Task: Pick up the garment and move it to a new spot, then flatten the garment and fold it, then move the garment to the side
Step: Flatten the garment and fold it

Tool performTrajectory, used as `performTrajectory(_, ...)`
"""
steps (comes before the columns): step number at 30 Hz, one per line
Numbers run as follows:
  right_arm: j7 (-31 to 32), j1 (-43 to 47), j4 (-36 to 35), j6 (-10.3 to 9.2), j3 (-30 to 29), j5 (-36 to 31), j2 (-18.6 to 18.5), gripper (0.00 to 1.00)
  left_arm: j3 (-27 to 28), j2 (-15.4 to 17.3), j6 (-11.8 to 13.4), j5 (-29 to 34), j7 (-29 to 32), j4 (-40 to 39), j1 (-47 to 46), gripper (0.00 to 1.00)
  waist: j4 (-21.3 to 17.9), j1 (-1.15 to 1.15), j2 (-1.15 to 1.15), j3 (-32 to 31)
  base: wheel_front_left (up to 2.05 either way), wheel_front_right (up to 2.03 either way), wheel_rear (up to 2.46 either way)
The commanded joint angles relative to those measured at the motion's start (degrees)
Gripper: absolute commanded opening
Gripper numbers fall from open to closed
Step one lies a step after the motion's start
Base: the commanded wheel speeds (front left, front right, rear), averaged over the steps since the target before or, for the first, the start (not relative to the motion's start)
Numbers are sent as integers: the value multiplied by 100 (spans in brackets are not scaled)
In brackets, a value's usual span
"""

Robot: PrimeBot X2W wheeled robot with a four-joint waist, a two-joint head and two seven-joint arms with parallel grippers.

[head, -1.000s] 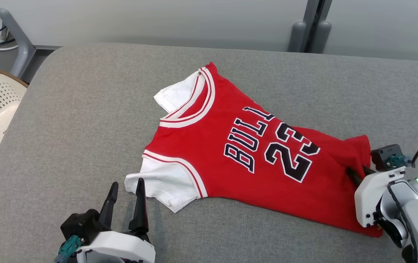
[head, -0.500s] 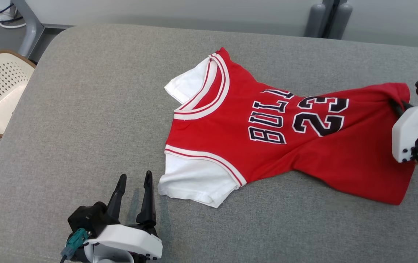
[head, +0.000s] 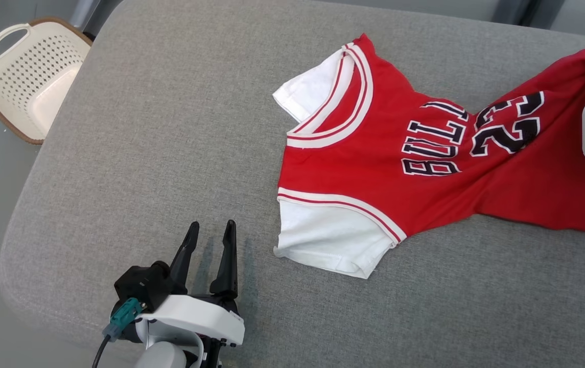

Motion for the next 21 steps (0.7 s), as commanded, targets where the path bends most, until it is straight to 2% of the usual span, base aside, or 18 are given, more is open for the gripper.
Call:
performTrajectory(1, -112, -80, 71, -1, 26, -84, -38, 42, -3, 10, -28, 4, -23, 1, -125, 100, 57, 0, 0, 57, 0, 0, 0)
performTrajectory(2, -213, -162, 158, -1, 44, -127, -29, 84, -4, 8, -24, -1, -23, -1, -141, 100, 66, 0, 0, 69, 0, 0, 0)
performTrajectory(3, -312, -216, 254, -1, 59, -172, -10, 100, -5, 8, -17, -3, -24, 1, -144, 100, 67, 0, 0, 76, 0, 0, 0)
performTrajectory(10, -1160, -458, 671, -1, 63, -345, 255, 100, 94, 5, 12, 70, -25, -52, -132, 100, -227, 0, 0, -1, 0, 0, 0)
performTrajectory(14, -1645, -389, 748, -1, -12, -98, 418, 100, 176, 7, 5, 134, -26, -93, -92, 100, -518, 0, 0, -155, 0, 0, 0)
performTrajectory(21, -2274, 261, 683, -1, -162, 571, 606, 100, 340, 57, -4, 245, -26, -153, 87, 100, -1070, 0, 0, -503, 0, 0, 0)
